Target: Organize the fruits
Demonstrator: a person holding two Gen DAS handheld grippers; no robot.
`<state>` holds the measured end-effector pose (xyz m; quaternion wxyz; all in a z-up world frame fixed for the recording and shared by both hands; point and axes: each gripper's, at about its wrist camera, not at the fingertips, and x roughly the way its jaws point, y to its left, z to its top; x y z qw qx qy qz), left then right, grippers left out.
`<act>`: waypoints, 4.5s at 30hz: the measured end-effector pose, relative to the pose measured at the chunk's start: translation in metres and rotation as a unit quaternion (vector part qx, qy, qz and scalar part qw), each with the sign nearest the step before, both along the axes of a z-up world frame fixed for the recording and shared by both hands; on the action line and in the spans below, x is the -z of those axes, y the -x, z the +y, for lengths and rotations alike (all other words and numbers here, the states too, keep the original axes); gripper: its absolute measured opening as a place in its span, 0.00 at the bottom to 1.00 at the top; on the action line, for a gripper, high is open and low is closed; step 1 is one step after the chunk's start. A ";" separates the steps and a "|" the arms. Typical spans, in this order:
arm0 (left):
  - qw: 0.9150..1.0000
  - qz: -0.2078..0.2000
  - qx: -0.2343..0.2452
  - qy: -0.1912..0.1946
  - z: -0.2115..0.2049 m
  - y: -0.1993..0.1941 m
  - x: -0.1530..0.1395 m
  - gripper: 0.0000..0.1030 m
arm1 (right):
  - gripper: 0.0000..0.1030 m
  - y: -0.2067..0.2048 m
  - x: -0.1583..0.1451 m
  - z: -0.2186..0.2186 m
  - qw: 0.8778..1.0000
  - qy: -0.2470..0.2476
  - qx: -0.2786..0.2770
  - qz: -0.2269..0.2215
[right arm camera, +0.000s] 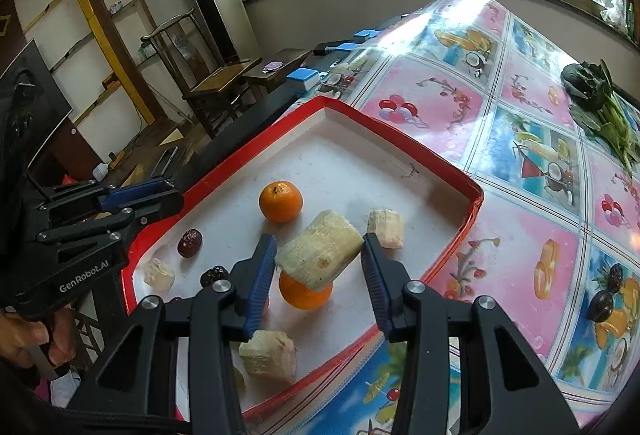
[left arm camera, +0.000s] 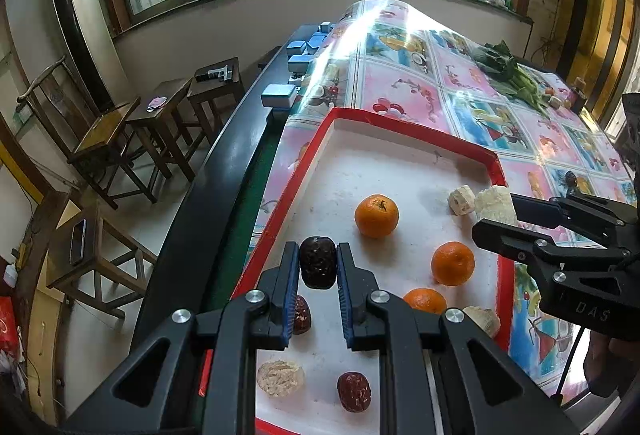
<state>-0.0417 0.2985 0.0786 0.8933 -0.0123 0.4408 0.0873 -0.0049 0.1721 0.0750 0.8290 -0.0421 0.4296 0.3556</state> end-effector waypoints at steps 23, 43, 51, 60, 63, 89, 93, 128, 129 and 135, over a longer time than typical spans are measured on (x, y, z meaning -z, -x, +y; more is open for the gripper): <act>1.000 -0.008 -0.001 0.026 -0.004 -0.007 -0.002 0.16 | 0.44 0.005 -0.005 -0.014 0.999 -0.022 0.048 0.000; 1.000 -0.010 0.004 0.027 -0.007 -0.012 -0.001 0.16 | 0.44 0.006 -0.011 -0.033 0.996 -0.020 0.083 -0.006; 0.999 0.014 -0.017 0.028 0.003 -0.026 0.013 0.16 | 0.44 -0.016 -0.005 -0.002 0.998 -0.005 0.060 0.002; 0.999 0.023 -0.032 0.019 0.011 -0.038 0.018 0.16 | 0.44 -0.030 0.001 0.023 0.998 0.012 0.057 0.008; 0.999 0.027 -0.034 0.018 0.012 -0.040 0.021 0.16 | 0.44 -0.031 0.006 0.024 0.998 0.016 0.058 0.014; 0.998 0.046 -0.033 0.016 0.010 -0.048 0.036 0.16 | 0.44 -0.037 0.021 0.029 0.998 0.031 0.055 0.030; 0.998 0.046 -0.035 0.015 0.011 -0.048 0.037 0.16 | 0.44 -0.037 0.021 0.028 0.998 0.030 0.055 0.029; 0.997 0.050 -0.057 0.011 0.014 -0.047 0.048 0.17 | 0.44 -0.030 0.031 0.046 0.998 0.060 0.031 0.017; 0.997 0.049 -0.057 0.011 0.014 -0.047 0.047 0.17 | 0.44 -0.030 0.032 0.045 0.998 0.060 0.030 0.017; 0.997 0.049 -0.053 0.010 0.012 -0.046 0.047 0.17 | 0.44 -0.028 0.033 0.047 0.997 0.064 0.029 0.019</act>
